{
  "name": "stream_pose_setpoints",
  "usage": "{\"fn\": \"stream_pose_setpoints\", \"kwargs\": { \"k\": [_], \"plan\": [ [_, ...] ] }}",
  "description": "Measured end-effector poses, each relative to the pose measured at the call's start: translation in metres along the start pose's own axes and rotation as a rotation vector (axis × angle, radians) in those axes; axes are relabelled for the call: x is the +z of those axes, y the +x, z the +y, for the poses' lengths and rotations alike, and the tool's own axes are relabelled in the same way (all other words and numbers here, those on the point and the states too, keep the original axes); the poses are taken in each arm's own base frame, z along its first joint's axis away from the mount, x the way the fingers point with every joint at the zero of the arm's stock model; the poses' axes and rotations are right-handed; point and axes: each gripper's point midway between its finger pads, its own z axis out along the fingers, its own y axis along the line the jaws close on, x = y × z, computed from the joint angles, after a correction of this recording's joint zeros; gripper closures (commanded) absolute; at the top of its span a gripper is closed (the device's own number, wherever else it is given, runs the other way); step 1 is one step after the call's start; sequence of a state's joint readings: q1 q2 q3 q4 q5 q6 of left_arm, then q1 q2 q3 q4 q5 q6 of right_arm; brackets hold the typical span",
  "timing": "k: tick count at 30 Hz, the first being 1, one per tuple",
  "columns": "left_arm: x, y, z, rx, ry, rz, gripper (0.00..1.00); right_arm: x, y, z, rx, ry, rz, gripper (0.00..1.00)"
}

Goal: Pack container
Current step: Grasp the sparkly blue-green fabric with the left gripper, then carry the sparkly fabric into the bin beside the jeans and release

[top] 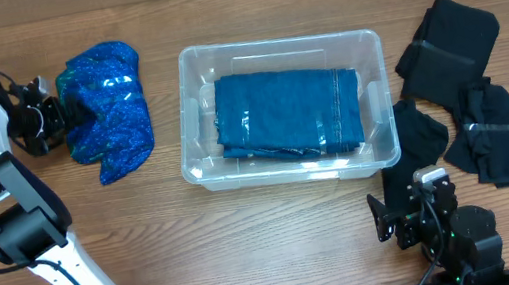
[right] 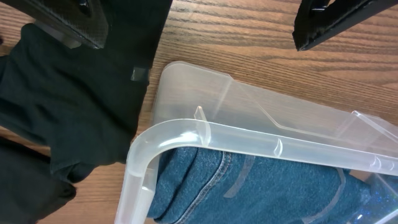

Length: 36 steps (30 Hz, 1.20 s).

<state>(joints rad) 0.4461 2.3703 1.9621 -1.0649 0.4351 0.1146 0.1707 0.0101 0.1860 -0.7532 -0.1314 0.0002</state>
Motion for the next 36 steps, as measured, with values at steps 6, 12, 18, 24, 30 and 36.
{"fn": "stream_pose_setpoints", "kwargs": {
  "k": [6, 12, 18, 24, 30, 36],
  "plan": [
    [0.014, -0.014, -0.033, 0.113, 0.038, -0.040, 0.89, 0.000, 0.000, 0.000, 0.000, 0.000, 0.000, 0.00],
    [0.007, 0.020, -0.052, 0.061, 0.072, 0.115, 0.96, 0.000, 0.000, 0.000, 0.000, 0.000, 0.000, 0.00],
    [-0.147, 0.024, -0.168, 0.218, 0.191, -0.091, 0.96, 0.000, 0.000, 0.000, 0.000, 0.000, 0.000, 0.00],
    [-0.213, 0.106, -0.366, 0.528, 0.386, -0.207, 0.96, 0.000, 0.000, 0.000, 0.000, 0.000, 0.000, 0.00],
    [-0.089, 0.144, -0.386, 0.399, 0.134, -0.003, 0.96, 0.000, 0.000, 0.000, 0.000, 0.000, 0.000, 0.00],
    [-0.007, 0.147, -0.347, 0.368, 0.003, 0.121, 0.49, 0.000, 0.000, 0.000, 0.000, 0.000, -0.001, 0.00]
  ]
}}
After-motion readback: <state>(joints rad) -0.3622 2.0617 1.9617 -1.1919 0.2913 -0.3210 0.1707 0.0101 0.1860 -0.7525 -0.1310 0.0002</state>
